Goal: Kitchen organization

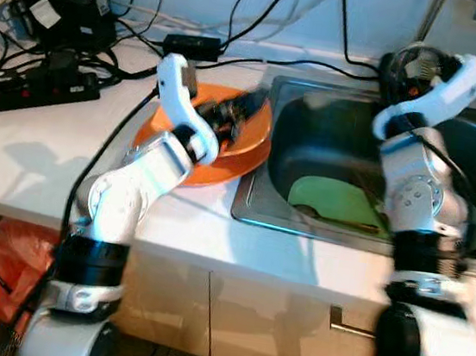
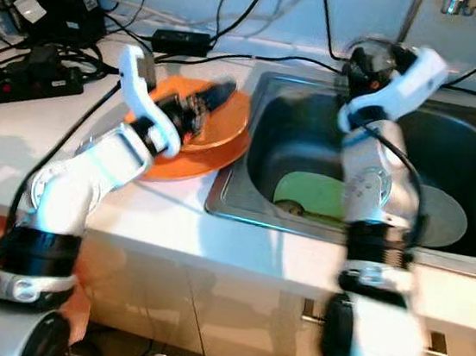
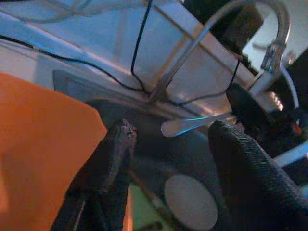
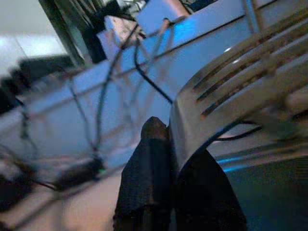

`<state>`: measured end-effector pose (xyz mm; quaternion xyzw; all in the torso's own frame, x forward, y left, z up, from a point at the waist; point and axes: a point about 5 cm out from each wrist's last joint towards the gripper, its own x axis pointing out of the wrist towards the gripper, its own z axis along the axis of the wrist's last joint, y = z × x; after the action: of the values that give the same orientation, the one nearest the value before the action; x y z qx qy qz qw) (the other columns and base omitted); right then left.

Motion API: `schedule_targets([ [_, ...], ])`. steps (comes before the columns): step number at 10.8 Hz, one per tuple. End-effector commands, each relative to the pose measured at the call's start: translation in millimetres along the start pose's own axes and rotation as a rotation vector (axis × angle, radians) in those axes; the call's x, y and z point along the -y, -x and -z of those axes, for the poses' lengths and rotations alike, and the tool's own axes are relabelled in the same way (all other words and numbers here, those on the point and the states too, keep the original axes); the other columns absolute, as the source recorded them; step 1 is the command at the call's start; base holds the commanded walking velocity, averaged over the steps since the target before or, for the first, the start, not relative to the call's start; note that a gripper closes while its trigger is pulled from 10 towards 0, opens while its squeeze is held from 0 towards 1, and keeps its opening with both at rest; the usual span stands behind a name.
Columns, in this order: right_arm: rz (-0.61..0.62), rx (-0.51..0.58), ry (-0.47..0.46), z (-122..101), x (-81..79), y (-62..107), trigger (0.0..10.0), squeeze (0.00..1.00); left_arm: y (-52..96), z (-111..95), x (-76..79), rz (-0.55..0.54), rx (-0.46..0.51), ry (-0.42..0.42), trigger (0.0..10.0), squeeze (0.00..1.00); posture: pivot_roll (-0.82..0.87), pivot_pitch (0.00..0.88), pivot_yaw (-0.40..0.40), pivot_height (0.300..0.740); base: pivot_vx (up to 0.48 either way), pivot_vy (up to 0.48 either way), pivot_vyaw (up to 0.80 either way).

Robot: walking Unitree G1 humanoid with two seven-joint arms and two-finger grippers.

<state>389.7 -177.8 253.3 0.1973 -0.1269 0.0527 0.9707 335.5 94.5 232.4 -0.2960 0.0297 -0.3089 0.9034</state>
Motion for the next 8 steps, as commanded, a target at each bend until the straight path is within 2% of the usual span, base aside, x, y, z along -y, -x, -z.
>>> schedule_targets([
  [1, -0.023, -0.038, 0.083, 10, -2.6, 1.0, 0.0, 0.00, 1.3, -2, 3.8, 0.018, 0.001, -0.047, 10.0, 1.00, 0.19, 0.034, 0.062, 0.740, 0.000, 0.000, 0.00],
  [2, -0.068, -0.132, 0.318, 24, 11.9, 6.4, 0.0, 0.00, 4.6, 0, 2.6, 0.025, -0.038, -0.156, 10.0, 1.00, 0.20, 0.034, 0.066, 0.740, 0.000, 0.000, 0.00],
  [3, -0.089, -0.174, 0.394, 31, 18.8, 9.2, 0.0, 0.00, 5.7, 0, 1.2, 0.022, -0.048, -0.182, 10.0, 1.00, 0.20, 0.033, 0.068, 0.740, 0.000, 0.000, 0.00],
  [4, -0.121, -0.240, 0.527, 41, 30.3, 14.0, 0.0, 0.00, 6.8, 1, -1.6, 0.011, -0.056, -0.199, 10.0, 1.00, 0.20, 0.033, 0.068, 0.740, 0.000, 0.000, 0.00],
  [5, -0.167, -0.340, 0.662, 51, 46.5, 19.5, 0.0, 0.00, 10.4, 2, -6.3, 0.006, -0.092, -0.266, 10.0, 1.00, 0.20, 0.031, 0.071, 0.740, 0.000, 0.000, 0.00],
  [6, -0.174, -0.357, 0.683, 52, 49.1, 20.1, 0.0, 0.00, 11.4, 2, -7.3, 0.004, -0.101, -0.282, 10.0, 1.00, 0.20, 0.031, 0.069, 0.740, 0.000, 0.000, 0.00],
  [7, -0.203, -0.381, 0.744, 53, 50.3, 19.2, 1.5, 0.00, 14.6, 5, -9.1, 0.012, -0.138, -0.335, 10.0, 1.00, 0.20, 0.033, 0.072, 0.740, 0.000, 0.000, 0.00],
  [8, -0.245, -0.415, 0.811, 57, 49.1, 18.7, 10.0, 0.00, 18.1, 9, -9.4, 0.040, -0.189, -0.411, 10.0, 1.00, 0.21, 0.033, 0.075, 0.740, 0.000, 0.000, 0.00],
])
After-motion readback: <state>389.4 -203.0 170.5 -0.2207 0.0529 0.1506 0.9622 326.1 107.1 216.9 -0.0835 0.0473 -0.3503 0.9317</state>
